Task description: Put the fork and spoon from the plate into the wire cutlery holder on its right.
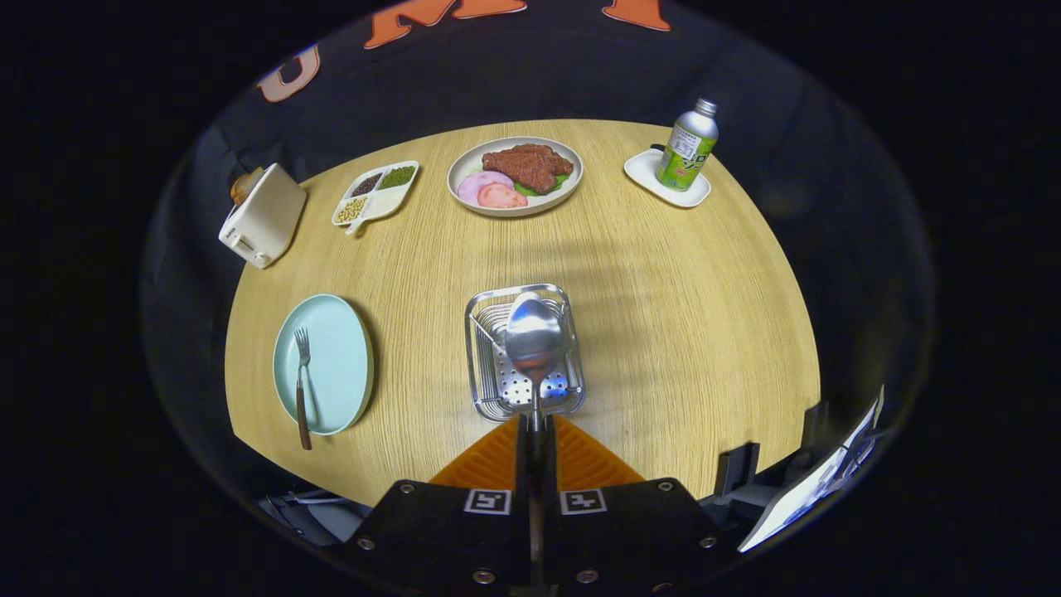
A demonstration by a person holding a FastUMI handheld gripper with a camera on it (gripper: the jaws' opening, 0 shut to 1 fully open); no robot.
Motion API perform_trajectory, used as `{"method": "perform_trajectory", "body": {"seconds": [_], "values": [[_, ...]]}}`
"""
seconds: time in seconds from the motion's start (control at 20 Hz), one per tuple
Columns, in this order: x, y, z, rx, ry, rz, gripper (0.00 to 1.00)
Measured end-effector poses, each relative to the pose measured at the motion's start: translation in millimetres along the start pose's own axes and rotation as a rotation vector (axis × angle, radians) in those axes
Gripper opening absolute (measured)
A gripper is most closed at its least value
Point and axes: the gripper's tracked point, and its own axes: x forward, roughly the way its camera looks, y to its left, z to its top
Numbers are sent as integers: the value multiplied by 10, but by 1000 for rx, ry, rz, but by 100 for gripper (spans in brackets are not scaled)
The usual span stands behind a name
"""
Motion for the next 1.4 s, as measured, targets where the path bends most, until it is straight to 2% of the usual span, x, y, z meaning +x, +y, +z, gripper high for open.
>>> {"method": "perform_trajectory", "body": {"seconds": [0.25,0.35,0.45,0.55,0.7,1.05,1.2,1.4], "values": [[-189,161,432,108,-135,124,10],[-301,158,617,112,-211,134,12],[-459,210,763,108,-282,154,19],[-603,310,903,111,-355,179,30],[-840,533,1069,119,-458,248,44],[-1313,1000,1281,35,-683,304,63],[-1430,1222,1343,4,-763,313,77],[-1592,1603,1376,-46,-885,331,87]]}}
